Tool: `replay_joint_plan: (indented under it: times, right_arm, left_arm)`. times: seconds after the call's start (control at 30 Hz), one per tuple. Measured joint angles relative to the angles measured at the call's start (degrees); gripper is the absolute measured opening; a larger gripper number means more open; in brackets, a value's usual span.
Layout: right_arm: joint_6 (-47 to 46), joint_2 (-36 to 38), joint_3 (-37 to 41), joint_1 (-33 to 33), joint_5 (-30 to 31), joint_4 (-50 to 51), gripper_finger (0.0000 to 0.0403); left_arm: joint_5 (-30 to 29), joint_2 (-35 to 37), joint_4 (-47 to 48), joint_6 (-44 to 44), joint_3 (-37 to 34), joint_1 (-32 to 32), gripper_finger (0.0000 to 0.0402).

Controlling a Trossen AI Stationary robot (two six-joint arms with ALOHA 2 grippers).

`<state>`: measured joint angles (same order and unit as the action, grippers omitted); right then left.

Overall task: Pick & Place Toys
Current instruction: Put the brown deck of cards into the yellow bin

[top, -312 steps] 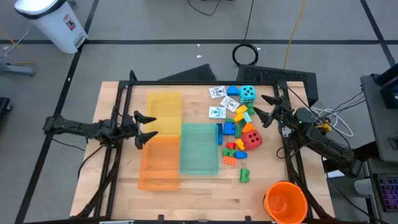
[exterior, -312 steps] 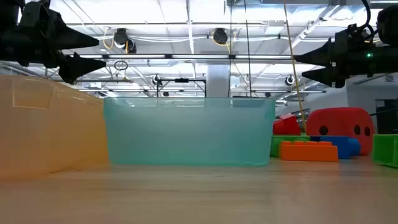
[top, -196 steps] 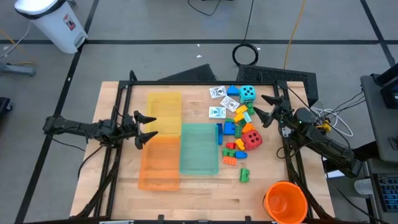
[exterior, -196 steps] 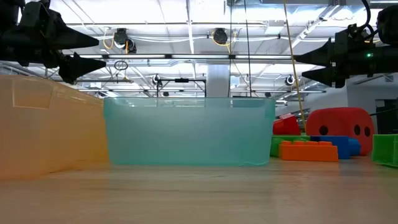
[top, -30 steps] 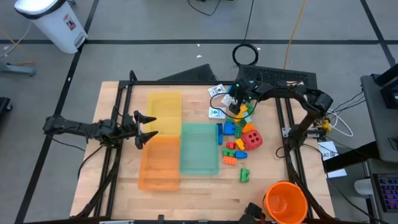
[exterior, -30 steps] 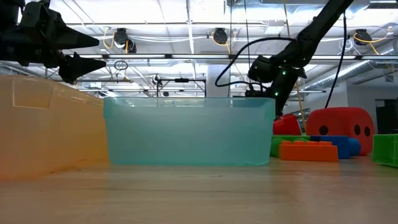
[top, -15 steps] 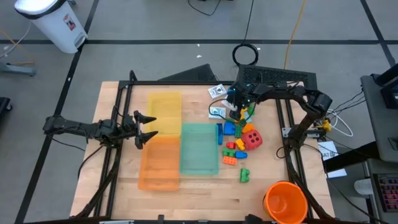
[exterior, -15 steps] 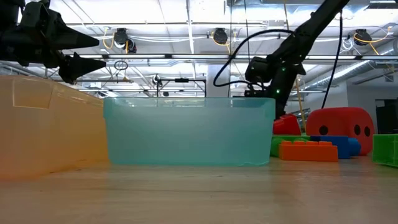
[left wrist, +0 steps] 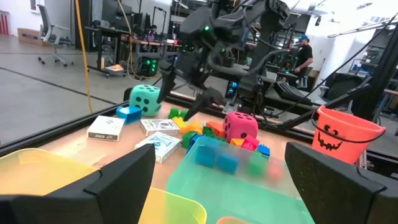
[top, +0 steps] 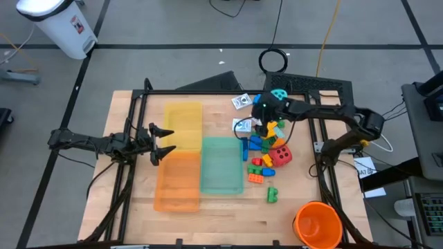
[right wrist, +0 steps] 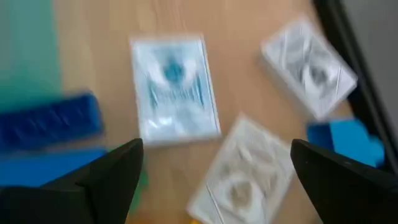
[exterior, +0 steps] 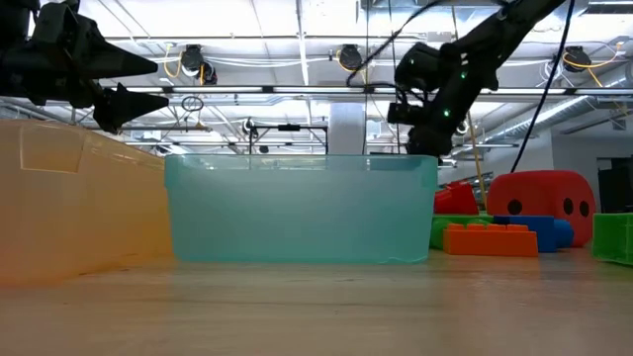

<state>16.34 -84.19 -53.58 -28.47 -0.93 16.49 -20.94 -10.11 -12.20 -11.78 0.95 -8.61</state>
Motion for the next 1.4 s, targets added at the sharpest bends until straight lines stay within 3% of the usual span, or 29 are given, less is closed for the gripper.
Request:
replay_joint_plan:
  times: [0.07, 0.2, 0.27, 0.33, 0.47, 0.57, 0.8, 1.07, 1.33, 1.4]
  right_arm:
    - [-1.72, 0.38, -0.05, -0.36, -4.74, 0.24, 0.0377]
    - [-4.76, 0.25, -0.03, -2.43, -21.38, 0.39, 0.0377]
    - [-4.53, 0.38, -0.05, -2.87, -23.72, 0.0, 0.0377]
    - [-4.56, 0.29, -0.05, -3.6, -21.99, 0.06, 0.0377]
    - [-6.2, -1.59, -0.2, -5.53, -8.72, -0.11, 0.0377]
    - [-6.24, -4.33, -0.05, -7.24, -4.24, 2.93, 0.0377]
    - [-7.11, -12.09, -0.27, -10.74, -2.22, 2.11, 0.0377]
    - [-5.31, -15.54, -0.42, -9.28, 0.23, 2.47, 0.0371]
    - [-4.98, -15.4, -0.31, -8.24, -0.77, 3.54, 0.0262]
    - [-4.34, -15.4, -0.31, -8.22, -0.76, 3.54, 0.0259]
  left_arm:
    - [0.01, 0.02, 0.03, 0.01, 0.0, 0.01, 0.0363]
    - [0.0, 0.02, 0.08, 0.01, 0.0, 0.01, 0.0363]
    - [0.01, 0.0, 0.03, -0.01, 0.0, 0.01, 0.0363]
    - [0.01, 0.0, 0.05, 0.01, 0.0, 0.01, 0.0363]
    - [0.01, 0.01, 0.05, 0.01, 0.0, 0.01, 0.0363]
    - [0.0, 0.02, 0.01, 0.01, 0.0, 0.0, 0.0363]
    - [0.01, 0.02, 0.0, 0.01, 0.0, 0.01, 0.0363]
    - [0.01, 0.02, 0.0, 0.01, 0.0, 0.0, 0.0363]
    - [0.01, 0.02, -0.01, 0.01, 0.0, -0.01, 0.0363]
    - [0.01, 0.02, 0.01, 0.01, 0.0, 0.01, 0.0363]
